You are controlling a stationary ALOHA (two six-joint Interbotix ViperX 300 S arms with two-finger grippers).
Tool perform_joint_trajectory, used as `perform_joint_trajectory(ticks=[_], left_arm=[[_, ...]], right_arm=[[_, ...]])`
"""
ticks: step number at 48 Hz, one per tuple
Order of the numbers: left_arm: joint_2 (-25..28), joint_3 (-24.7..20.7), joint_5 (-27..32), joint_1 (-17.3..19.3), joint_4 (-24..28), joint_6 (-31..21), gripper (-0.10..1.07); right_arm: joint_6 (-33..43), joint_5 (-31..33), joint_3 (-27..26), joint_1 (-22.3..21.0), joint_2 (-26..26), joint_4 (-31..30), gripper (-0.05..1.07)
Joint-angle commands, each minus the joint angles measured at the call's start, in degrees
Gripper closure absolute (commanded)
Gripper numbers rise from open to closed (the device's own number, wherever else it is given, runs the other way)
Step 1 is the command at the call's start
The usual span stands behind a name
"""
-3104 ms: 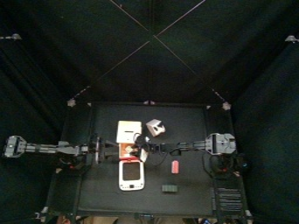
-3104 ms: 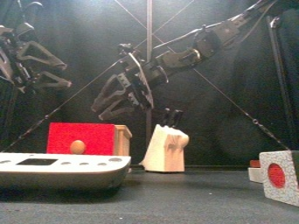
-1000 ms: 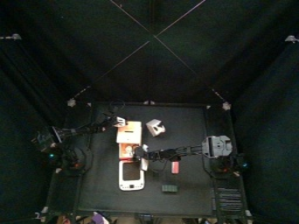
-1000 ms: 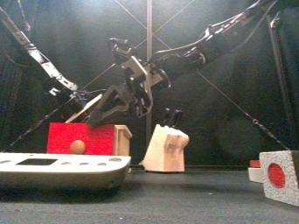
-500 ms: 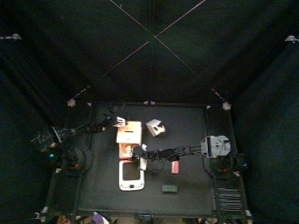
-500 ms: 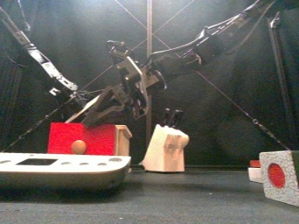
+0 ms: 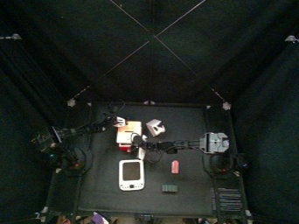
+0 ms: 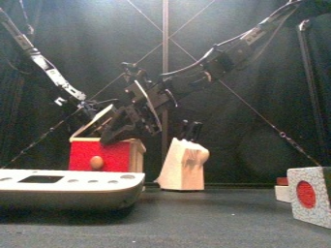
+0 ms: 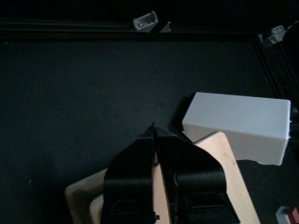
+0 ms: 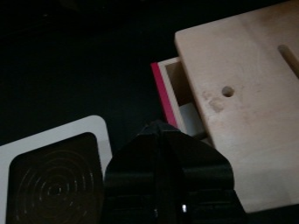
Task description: Close drawer
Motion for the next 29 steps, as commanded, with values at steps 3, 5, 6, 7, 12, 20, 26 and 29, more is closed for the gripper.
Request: perform_joint_trajectory(ticks=[3, 5, 6, 7, 12, 20, 26, 29], left_arm=[[-0.35, -0.35, 0.09, -0.09, 0.09, 0.09, 0.58], [-0.35, -0.26, 0.18, -0.09, 0.18, 0.09, 0.58], [-0.35, -0.35, 0.09, -0.09, 0.09, 0.09, 0.58], [-0.35, -0.35, 0.18, -0.09, 0.09, 0.09, 0.58], [-0.44, -0.26, 0.18, -0.09, 0.18, 0.09, 0.58], [-0.53, -0.26, 0.18, -0.09, 0.09, 0.09, 0.58], [-0.53, -0.26, 0.18, -0.18, 0.09, 0.09, 0.58], [-0.53, -0.26, 0.18, -0.09, 0.09, 0.09, 0.58]], right_arm=[[-0.09, 0.53, -2.02, -2.37, -0.53, 0.18, 0.59], [-0.09, 0.70, -2.29, -2.81, -0.18, 0.35, 0.59], [0.00, 0.88, -2.55, -3.08, 0.00, 0.35, 0.59], [0.00, 0.97, -2.72, -3.25, 0.18, 0.35, 0.59], [0.00, 1.49, -3.60, -3.87, 0.79, 0.35, 0.59], [0.00, 2.81, -5.19, -4.83, 1.58, 0.35, 0.59], [0.00, 3.60, -6.33, -5.36, 1.76, 0.35, 0.59], [0.00, 3.87, -6.68, -5.54, 2.02, 0.35, 0.59]])
